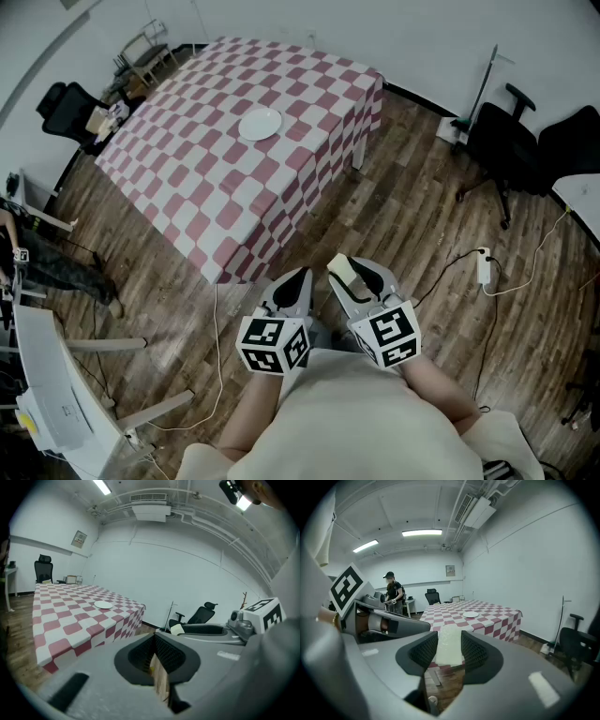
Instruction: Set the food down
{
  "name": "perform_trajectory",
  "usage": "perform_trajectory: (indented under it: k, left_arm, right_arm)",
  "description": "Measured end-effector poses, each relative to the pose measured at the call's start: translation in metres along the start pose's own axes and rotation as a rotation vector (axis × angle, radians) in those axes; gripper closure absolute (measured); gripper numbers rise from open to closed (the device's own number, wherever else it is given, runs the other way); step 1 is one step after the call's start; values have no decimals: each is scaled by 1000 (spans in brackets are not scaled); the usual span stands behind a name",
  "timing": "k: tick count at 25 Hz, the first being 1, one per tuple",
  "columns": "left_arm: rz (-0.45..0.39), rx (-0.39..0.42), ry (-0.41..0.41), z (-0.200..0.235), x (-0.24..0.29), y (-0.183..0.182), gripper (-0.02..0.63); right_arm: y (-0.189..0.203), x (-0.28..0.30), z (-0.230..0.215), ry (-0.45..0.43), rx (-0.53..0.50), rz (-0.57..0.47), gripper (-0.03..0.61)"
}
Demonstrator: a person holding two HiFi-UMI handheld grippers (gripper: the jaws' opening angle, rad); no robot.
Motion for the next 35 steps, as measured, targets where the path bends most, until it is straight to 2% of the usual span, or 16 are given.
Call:
perform_trajectory:
  k: [3,7,11,25,35]
  left_arm:
    - [-23,60,3,-14,-11,2,607]
    - [-53,69,31,-27,-21,5,607]
    - [-68,90,11,-33,-28,7,607]
    - [-78,61,-18,-50,-37,25,607]
    - [-73,39,-51,-41,-38,28,607]
  right_arm:
    - [5,-12,15,-8,2,-15,414]
    - [5,-22,26,-16,-23,-23,414]
    - [8,-31,31,-8,-31,-28,414]
    - [10,-52,29,-17,-15,-74,413]
    - [6,-50,17,2,10,-83,413]
Point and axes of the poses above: the fingertips, and each gripper's own axes: x forward along the fingers, z to its left, y out of its underside, the point moved 4 cm from there along -x, backward along the fingers, and after that the axes turned 9 degrees about z, right-handed, at the moved point
